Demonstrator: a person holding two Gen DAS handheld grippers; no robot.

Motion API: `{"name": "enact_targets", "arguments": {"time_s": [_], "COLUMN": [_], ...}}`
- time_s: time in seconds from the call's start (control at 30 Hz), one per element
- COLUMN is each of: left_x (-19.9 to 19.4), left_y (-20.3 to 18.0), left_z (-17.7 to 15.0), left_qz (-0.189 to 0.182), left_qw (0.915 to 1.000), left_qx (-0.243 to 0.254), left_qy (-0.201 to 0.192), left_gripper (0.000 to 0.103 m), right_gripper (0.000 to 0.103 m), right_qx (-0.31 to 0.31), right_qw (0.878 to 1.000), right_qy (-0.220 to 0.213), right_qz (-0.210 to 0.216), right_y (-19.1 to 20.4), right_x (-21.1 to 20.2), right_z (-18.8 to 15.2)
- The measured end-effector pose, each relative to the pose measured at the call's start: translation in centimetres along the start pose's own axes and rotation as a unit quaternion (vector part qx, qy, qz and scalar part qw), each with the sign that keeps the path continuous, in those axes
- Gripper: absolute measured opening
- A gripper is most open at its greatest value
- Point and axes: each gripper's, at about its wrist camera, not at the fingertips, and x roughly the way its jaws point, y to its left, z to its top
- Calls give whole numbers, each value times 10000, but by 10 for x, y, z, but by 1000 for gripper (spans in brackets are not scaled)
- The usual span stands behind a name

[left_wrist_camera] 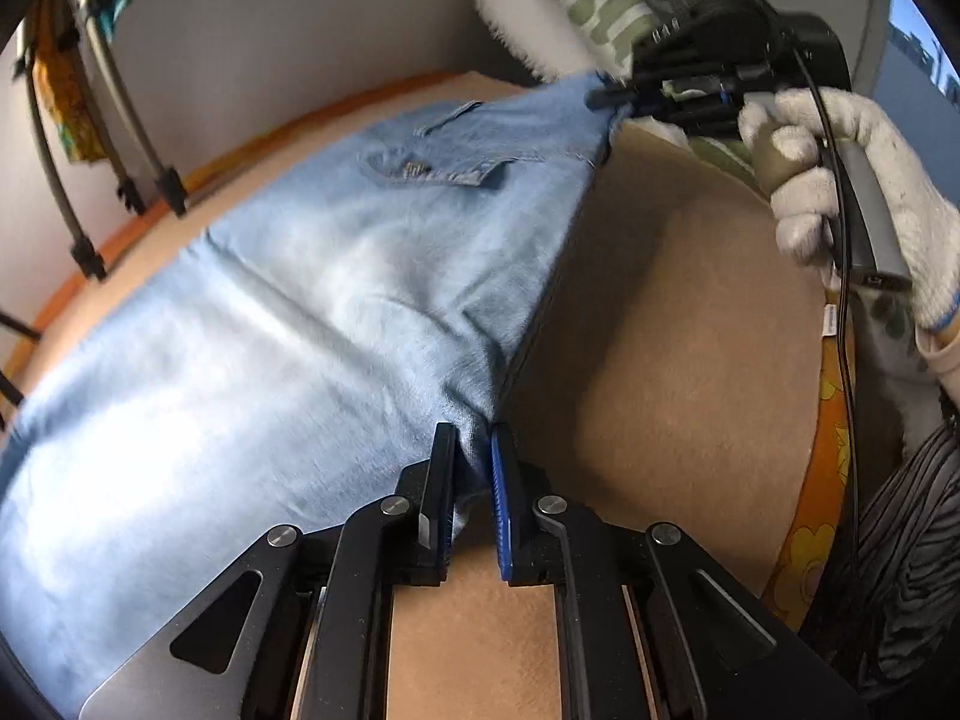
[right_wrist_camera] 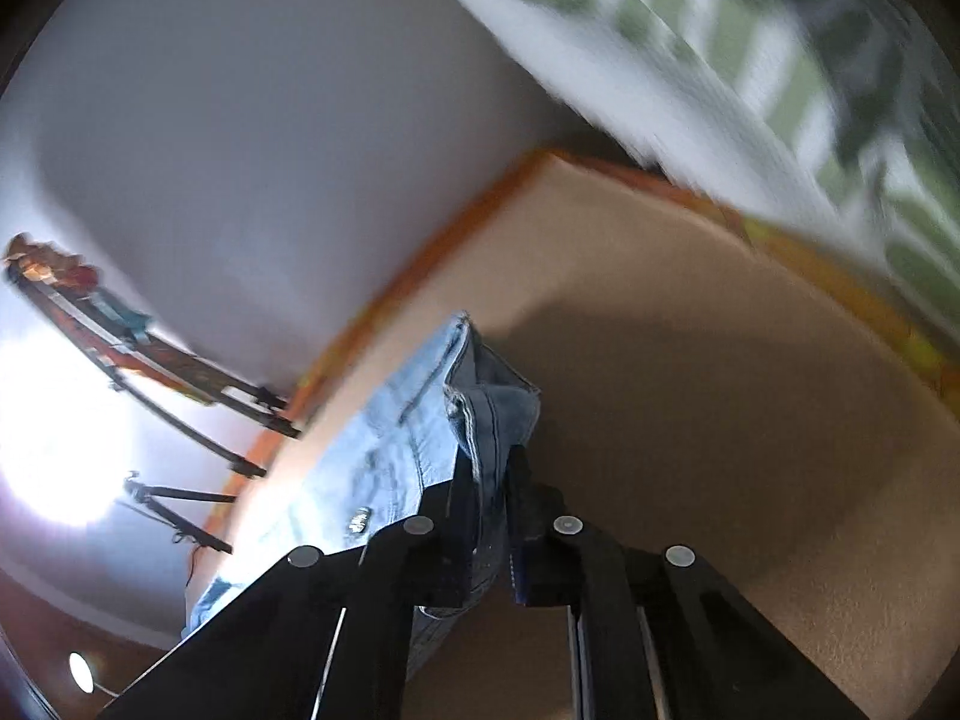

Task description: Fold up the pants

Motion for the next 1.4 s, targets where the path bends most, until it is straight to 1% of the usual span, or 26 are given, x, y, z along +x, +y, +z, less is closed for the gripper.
{"name": "enact_targets", "arguments": {"time_s": [0.03, 0.1, 0.17, 0.2, 0.23, 0.27, 0.37, 0.4, 0.47, 0.53, 0.6, 0.63, 0.73, 0.8, 0.87, 0.93, 1.0, 1.03, 1.1, 1.17, 1.23, 1.27, 1.3, 1.33, 1.37, 1.4], "left_x": [1, 2, 2, 3, 2, 0, -16, -22, -41, -60, -82, -91, -120, -142, -162, -181, -203, -211, -228, -239, -250, -256, -260, -265, -270, -276], "left_y": [-1, -3, -4, -5, -5, -5, -5, -2, 8, 18, 30, 37, 65, 84, 103, 125, 149, 157, 175, 191, 204, 212, 216, 221, 225, 230], "left_z": [-1, 0, 1, 1, 1, 2, -1, -4, -14, -25, -43, -51, -80, -104, -127, -152, -180, -191, -218, -241, -264, -276, -284, -294, -302, -311], "left_qz": [3, 41, -74, -226, -218, -181, -128, -97, 11, 193, 531, 595, 849, 1119, 1369, 1554, 1712, 1767, 1975, 2173, 2281, 2317, 2348, 2414, 2517, 2602], "left_qw": [10000, 10000, 10000, 9996, 9994, 9994, 9995, 9995, 9987, 9977, 9955, 9941, 9865, 9794, 9716, 9617, 9483, 9434, 9320, 9229, 9124, 9057, 9010, 8949, 8879, 8788], "left_qx": [-30, 2, -26, -99, -143, -150, -256, -313, -494, -599, -677, -793, -1269, -1534, -1781, -2116, -2524, -2660, -2907, -3065, -3293, -3443, -3540, -3641, -3732, -3873], "left_qy": [-12, -20, 47, 162, 233, 237, 110, 42, -109, -258, -393, -440, -593, -682, -742, -784, -874, -895, -888, -844, -844, -862, -877, -907, -942, -998], "left_gripper": [9, 9, 9, 11, 21, 22, 23, 23, 25, 28, 28, 28, 28, 28, 31, 33, 33, 34, 39, 40, 40, 40, 40, 40, 40, 40], "right_gripper": [6, 6, 5, 5, 5, 5, 7, 9, 26, 38, 39, 40, 41, 42, 47, 50, 53, 54, 57, 61, 62, 62, 62, 62, 62, 62], "right_qx": [89, 141, 102, -17, -152, -226, -400, -528, -692, -835, -998, -1053, -1309, -1507, -1628, -1721, -1904, -2051, -2372, -2694, -2942, -3079, -3268, -3432, -3622, -3729], "right_qw": [9999, 9995, 9996, 9995, 9992, 9989, 9973, 9955, 9918, 9889, 9848, 9839, 9820, 9807, 9815, 9828, 9807, 9780, 9708, 9619, 9538, 9486, 9411, 9345, 9263, 9211], "right_qy": [103, 170, 164, 138, 96, 75, 32, -5, -87, -225, -459, -518, -651, -663, -593, -490, -403, -365, -321, -229, 53, 195, 308, 353, 387, 413], "right_qz": [-93, -209, -229, -276, -350, -411, -622, -788, -1071, -1209, -1346, -1350, -1199, -1056, -812, -448, -210, -94, 129, 405, 600, 711, 819, 877, 960, 1039], "right_y": [-8, -16, -17, -16, -13, -11, -9, -5, 1, 5, 12, 15, 33, 47, 62, 77, 95, 105, 124, 145, 168, 179, 194, 207, 223, 235], "right_x": [7, 14, 15, 14, 13, 13, 14, 15, 11, 3, -9, -12, -23, -27, -27, -27, -26, -26, -29, -29, -23, -21, -19, -18, -18, -19], "right_z": [-2, -6, -6, -5, -3, -4, -7, -9, -12, -12, -13, -14, -21, -30, -40, -53, -70, -82, -106, -137, -165, -177, -190, -201, -214, -224]}}
